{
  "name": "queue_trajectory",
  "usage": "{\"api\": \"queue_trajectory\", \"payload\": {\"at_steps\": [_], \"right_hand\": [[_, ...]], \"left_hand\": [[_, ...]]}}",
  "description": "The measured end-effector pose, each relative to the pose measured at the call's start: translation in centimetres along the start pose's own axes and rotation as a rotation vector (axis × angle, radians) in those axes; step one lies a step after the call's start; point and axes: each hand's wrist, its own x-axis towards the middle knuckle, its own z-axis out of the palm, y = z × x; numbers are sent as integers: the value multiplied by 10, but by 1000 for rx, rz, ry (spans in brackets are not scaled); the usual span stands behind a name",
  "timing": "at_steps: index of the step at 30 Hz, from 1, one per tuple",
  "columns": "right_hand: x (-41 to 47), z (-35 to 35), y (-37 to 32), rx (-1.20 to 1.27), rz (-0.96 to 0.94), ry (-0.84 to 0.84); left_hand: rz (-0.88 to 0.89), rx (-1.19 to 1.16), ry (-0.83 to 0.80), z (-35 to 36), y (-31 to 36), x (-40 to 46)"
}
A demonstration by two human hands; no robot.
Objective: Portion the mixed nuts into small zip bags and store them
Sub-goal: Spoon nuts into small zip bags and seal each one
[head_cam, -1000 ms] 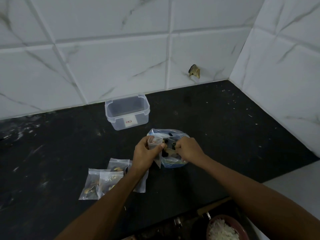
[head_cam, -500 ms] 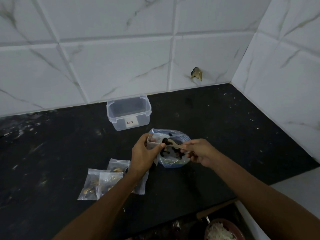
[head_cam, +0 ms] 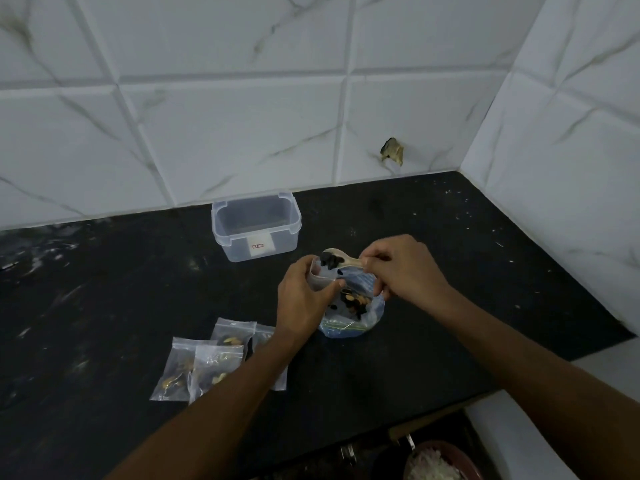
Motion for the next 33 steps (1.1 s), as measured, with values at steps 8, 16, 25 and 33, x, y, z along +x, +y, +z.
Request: {"api": "queue_trajectory", "payload": {"at_steps": [8,16,25,33], "right_hand": [[-20,34,-3,-809,-702,134],[-2,17,21,-521,-433,328],[-4,71,87,-403,50,125],[0,77,73,-463,-89,185]], "left_hand": [[-27,-7,23,5,7,0],[11,-81,-4,-3,1,1],[44,-115,34,-19,8,2],[44,-107,60,-12,2,1]]}}
